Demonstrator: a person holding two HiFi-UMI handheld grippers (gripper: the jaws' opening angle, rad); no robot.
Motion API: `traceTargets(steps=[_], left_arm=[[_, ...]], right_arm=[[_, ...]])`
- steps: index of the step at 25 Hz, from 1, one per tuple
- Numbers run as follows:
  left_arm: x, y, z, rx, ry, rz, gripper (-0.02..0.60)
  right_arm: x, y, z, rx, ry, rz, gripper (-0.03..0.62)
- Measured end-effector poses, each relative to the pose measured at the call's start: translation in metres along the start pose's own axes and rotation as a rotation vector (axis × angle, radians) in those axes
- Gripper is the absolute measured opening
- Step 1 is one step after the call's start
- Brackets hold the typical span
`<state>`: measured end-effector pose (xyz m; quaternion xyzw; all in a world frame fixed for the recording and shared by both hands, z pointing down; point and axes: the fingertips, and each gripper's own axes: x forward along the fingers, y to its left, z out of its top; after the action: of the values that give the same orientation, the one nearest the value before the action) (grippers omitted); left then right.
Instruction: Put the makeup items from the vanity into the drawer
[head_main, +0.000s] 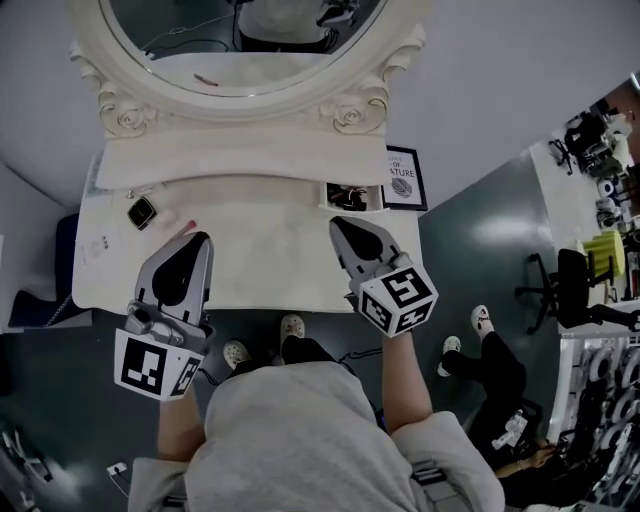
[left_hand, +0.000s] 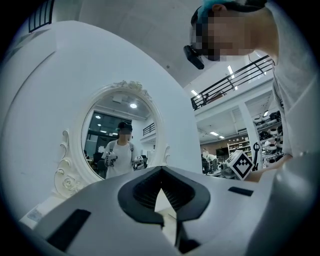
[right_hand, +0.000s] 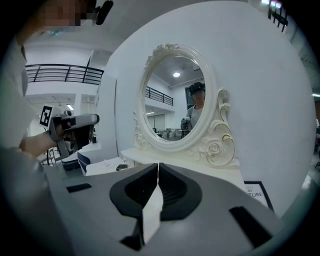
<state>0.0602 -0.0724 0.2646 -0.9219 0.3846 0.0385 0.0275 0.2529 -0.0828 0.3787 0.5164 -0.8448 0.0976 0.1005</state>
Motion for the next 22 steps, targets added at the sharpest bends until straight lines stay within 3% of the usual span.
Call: traceTargets(steps=[22], left_arm=[[-0.021, -0.010, 0.013, -0.013, -0.048, -0.143, 0.014]], right_arm=[[-0.046, 0.065, 0.040, -0.004, -0.178, -0.091, 0.025]])
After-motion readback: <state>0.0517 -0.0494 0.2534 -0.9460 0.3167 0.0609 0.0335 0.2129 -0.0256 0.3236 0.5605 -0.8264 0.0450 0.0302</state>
